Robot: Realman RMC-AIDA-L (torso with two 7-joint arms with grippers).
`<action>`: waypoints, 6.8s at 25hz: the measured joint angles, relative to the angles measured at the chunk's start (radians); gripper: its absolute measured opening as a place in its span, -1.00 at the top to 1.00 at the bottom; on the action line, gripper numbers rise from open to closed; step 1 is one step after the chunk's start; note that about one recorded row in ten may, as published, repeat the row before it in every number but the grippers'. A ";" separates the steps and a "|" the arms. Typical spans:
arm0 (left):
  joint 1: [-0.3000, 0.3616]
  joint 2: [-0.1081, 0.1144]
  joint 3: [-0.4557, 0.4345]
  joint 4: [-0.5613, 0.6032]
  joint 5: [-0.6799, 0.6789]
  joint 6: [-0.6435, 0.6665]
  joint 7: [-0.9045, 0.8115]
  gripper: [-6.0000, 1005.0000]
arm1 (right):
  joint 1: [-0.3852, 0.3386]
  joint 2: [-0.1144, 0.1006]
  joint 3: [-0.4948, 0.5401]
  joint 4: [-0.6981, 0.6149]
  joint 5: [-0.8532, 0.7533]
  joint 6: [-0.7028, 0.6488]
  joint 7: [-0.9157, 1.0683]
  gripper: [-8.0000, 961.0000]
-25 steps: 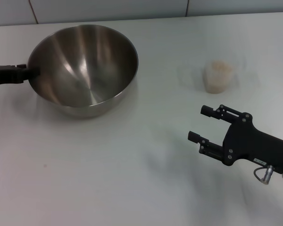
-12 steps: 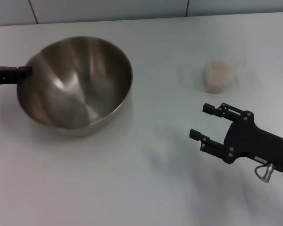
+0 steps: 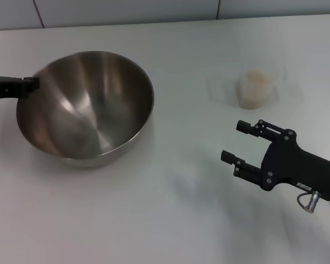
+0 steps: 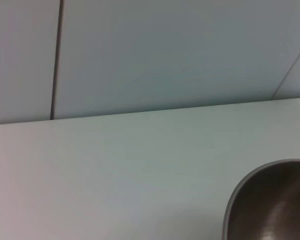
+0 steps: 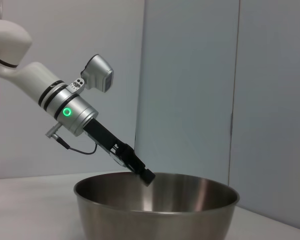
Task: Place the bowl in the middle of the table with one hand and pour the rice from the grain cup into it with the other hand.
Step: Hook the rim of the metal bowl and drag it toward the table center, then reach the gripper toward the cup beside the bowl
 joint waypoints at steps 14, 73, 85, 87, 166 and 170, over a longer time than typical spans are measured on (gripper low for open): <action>-0.005 0.000 0.055 0.113 -0.006 0.049 -0.056 0.91 | -0.001 0.000 0.000 0.000 0.000 0.000 -0.003 -0.40; -0.132 -0.011 0.344 0.113 -0.096 -0.028 -0.122 0.91 | -0.013 -0.006 0.000 0.037 0.000 -0.036 -0.033 -0.40; -0.130 -0.006 0.353 0.016 -0.188 -0.083 -0.021 0.91 | -0.008 -0.005 0.000 0.040 0.000 -0.036 -0.040 -0.40; -0.127 -0.006 0.353 0.009 -0.189 -0.089 -0.001 0.91 | -0.005 -0.005 0.000 0.041 0.000 -0.036 -0.040 -0.40; 0.062 0.003 0.358 0.108 -0.534 -0.082 0.425 -0.71 | 0.002 -0.002 0.007 0.044 0.027 -0.028 -0.055 -0.40; 0.088 0.004 0.307 0.120 -0.581 0.012 0.475 -0.71 | 0.004 -0.002 0.009 0.043 0.028 -0.027 -0.055 -0.40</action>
